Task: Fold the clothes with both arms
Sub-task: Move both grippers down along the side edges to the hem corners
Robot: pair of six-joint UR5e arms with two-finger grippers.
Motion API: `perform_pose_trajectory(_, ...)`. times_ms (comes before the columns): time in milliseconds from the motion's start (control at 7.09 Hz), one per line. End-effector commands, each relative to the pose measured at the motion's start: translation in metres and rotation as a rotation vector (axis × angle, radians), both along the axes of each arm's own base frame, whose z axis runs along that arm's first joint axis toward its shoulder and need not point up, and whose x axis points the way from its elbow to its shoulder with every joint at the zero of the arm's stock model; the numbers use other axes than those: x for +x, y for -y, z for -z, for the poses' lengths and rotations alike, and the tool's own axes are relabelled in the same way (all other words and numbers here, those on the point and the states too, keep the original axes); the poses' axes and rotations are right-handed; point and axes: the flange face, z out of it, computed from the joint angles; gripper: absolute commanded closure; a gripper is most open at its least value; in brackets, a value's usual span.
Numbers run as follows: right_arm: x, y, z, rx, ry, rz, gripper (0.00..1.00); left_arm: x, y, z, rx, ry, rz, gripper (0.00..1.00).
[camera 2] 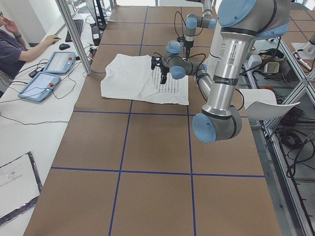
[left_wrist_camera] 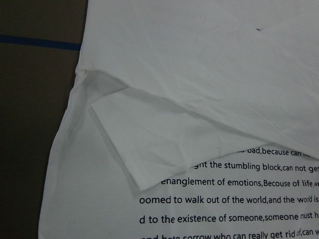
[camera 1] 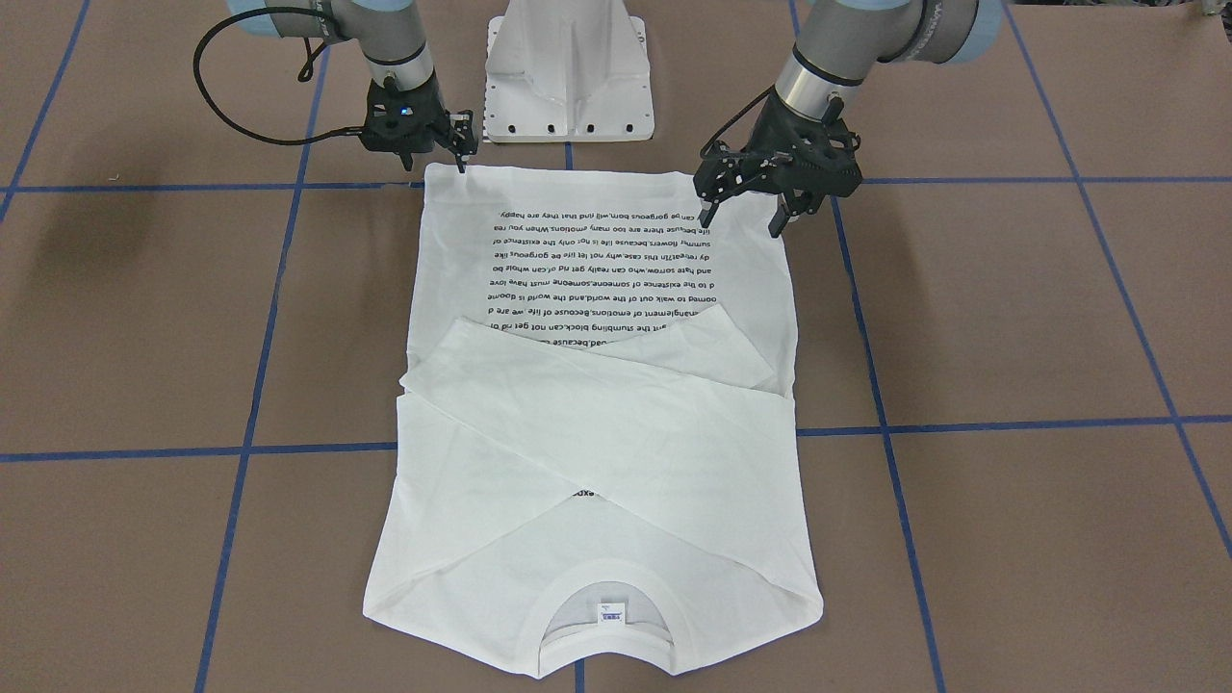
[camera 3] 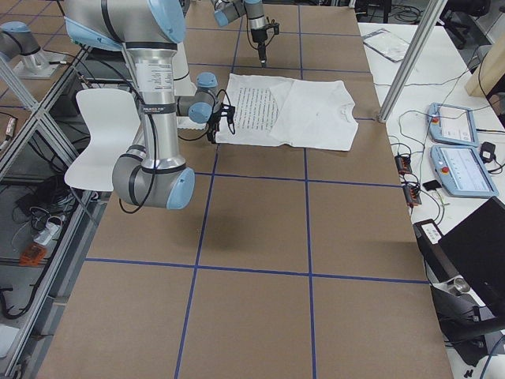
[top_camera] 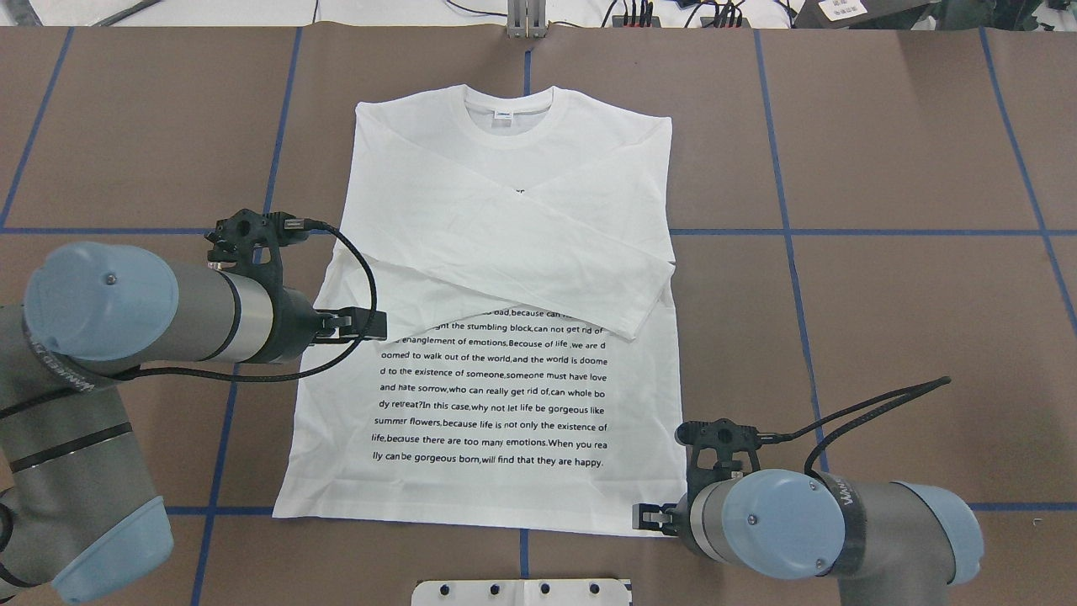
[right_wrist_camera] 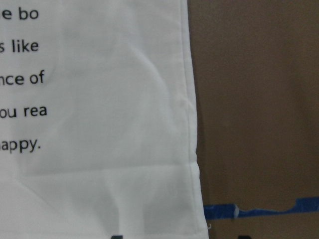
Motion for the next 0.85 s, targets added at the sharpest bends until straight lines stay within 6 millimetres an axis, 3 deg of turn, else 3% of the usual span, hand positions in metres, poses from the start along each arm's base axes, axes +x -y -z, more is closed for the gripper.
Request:
perform_pose_trajectory(0,0.0011,0.0062,-0.0030,-0.003,-0.007,-0.011,0.19,0.0017,-0.0008,-0.0002,0.000,0.001,-0.002,0.01)
perform_pose_trajectory(141,-0.0037,0.0044,-0.0091,-0.005,-0.021,-0.006,0.19,0.0013,-0.0012,0.0005,0.001,-0.001,-0.003,0.01)
perform_pose_trajectory(282,-0.0051,0.0046,-0.0102,-0.005,-0.023,-0.006,0.27,0.0015,-0.0011,0.0013,0.001,-0.002,-0.003,0.01)
perform_pose_trajectory(705,-0.0054,0.0037,-0.0102,-0.006,-0.022,-0.004,0.64,0.0018,-0.0008,0.0006,0.001,0.000,-0.002,0.01)
